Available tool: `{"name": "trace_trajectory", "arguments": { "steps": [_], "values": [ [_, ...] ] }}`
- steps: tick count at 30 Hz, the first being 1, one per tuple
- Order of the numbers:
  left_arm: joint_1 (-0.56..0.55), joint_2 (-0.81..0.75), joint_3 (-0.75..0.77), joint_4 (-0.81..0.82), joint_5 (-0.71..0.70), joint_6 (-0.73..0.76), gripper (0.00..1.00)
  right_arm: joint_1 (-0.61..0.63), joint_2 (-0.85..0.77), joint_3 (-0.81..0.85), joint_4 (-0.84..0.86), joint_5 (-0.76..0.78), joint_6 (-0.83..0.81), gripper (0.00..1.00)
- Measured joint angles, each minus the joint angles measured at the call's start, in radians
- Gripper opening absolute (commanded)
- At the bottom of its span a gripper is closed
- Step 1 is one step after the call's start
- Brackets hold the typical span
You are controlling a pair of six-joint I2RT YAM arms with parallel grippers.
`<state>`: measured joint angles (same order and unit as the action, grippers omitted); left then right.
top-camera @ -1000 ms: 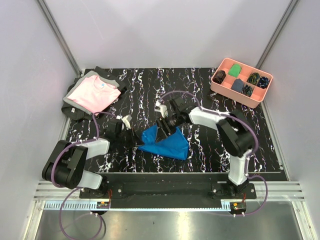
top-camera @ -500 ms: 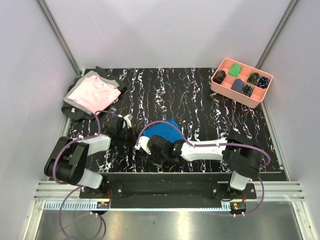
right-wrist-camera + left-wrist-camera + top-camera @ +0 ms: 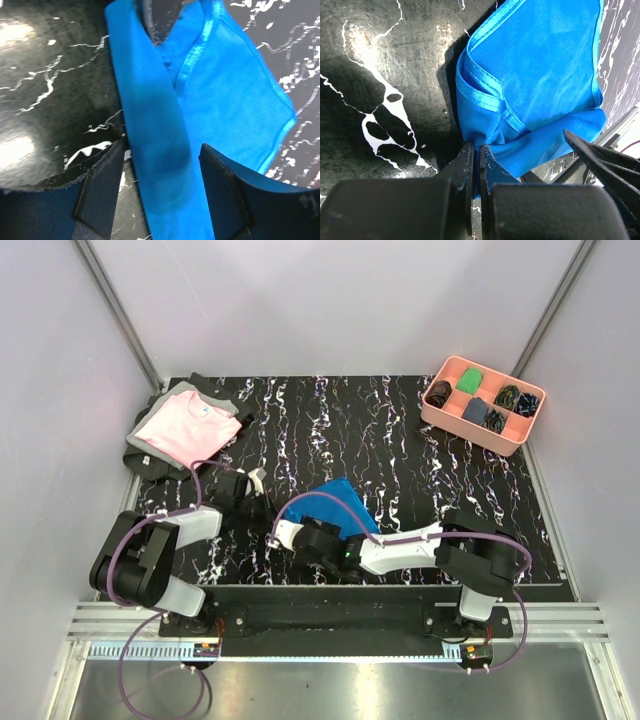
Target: Fold the napkin, place the utensils inside, and roll it up
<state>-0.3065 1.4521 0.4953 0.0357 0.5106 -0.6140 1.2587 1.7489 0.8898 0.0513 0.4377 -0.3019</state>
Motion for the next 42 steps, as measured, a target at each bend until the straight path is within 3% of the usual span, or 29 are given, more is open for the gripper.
{"name": "trace_trajectory", "arguments": {
  "steps": [7,9,14,17,18,20,21,25,33,42],
  "values": [
    [0.001,0.003,0.007,-0.01,0.004,0.007,0.0,-0.005,0.022,-0.001,0.035,0.012,0.0,0.52],
    [0.001,0.003,0.007,-0.011,0.004,0.009,0.0,-0.016,0.025,0.0,0.035,-0.016,0.014,0.44],
    [0.001,0.003,0.009,-0.014,0.004,0.014,0.0,-0.063,0.027,0.018,0.009,-0.123,0.045,0.35],
    [0.002,0.001,0.009,-0.015,0.001,0.016,0.21,-0.108,0.027,0.039,-0.028,-0.224,0.065,0.31],
    [0.003,-0.002,0.009,-0.017,-0.004,0.018,0.34,-0.133,0.027,0.047,-0.041,-0.277,0.073,0.29],
    [0.006,-0.014,0.009,-0.027,-0.016,0.019,0.43,-0.177,0.028,0.06,-0.058,-0.373,0.085,0.26],
    [0.007,-0.026,0.009,-0.033,-0.018,0.024,0.52,-0.196,0.029,0.066,-0.066,-0.412,0.09,0.25],
    [0.018,-0.107,0.001,-0.076,-0.063,0.036,0.66,-0.272,0.048,0.097,-0.086,-0.59,0.117,0.23],
    [0.04,-0.314,-0.085,-0.14,-0.163,0.037,0.68,-0.368,0.119,0.152,-0.108,-0.93,0.168,0.22],
    [0.04,-0.452,-0.153,-0.147,-0.174,0.037,0.72,-0.484,0.261,0.228,-0.154,-1.306,0.248,0.23]
  ]
}}
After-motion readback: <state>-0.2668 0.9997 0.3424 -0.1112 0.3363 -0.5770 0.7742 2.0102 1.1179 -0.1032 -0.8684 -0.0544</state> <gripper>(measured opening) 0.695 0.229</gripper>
